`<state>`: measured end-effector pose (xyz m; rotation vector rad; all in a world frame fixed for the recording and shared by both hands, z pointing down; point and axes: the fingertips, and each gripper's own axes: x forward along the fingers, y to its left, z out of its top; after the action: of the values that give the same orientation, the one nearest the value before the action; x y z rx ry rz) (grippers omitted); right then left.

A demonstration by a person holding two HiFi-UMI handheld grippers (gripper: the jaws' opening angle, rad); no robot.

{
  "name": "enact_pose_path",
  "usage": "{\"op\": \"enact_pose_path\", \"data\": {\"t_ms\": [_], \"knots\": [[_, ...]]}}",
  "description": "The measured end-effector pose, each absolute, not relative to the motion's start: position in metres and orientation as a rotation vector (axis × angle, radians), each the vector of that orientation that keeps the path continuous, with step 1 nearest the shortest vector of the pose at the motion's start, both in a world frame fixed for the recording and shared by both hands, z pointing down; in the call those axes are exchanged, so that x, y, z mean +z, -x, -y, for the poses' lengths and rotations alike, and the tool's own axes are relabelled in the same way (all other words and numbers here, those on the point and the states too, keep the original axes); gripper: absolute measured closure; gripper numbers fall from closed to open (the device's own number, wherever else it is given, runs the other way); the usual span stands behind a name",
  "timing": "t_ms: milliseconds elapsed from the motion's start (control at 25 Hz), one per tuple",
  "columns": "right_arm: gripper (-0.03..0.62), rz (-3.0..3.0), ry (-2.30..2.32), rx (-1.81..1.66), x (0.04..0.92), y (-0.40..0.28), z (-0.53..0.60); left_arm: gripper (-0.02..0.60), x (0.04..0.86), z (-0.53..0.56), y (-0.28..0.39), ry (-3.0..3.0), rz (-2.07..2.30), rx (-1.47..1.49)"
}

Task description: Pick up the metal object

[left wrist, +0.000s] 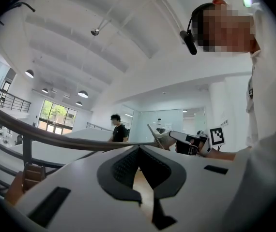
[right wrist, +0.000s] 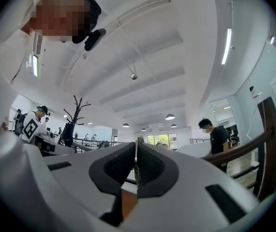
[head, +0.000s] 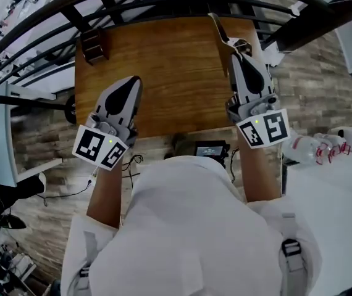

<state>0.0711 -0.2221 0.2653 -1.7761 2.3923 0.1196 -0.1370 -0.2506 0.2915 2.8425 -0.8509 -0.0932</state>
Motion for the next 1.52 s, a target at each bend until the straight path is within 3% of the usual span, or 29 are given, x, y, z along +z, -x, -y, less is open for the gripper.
{"op": "enact_pose_path", "data": {"t_ms": [400,800,1520], "knots": [[0.567,-2.436,1.793,0.012,0.297,-0.025,0.106,0.574,0.307,0.141,0.18,-2.793,0.859,-0.117],[0.567,-2.442,1.798,0.013,0.29,-0.023,0.041,0.574,0.3,0.083,0.175,-2.815,0.848,-0.127],[0.568,-2.454,1.75,-0.144,0.313,-0.139,-0.086,0.574,0.318,-0.042,0.05,-2.748,0.823,-0.039]]}}
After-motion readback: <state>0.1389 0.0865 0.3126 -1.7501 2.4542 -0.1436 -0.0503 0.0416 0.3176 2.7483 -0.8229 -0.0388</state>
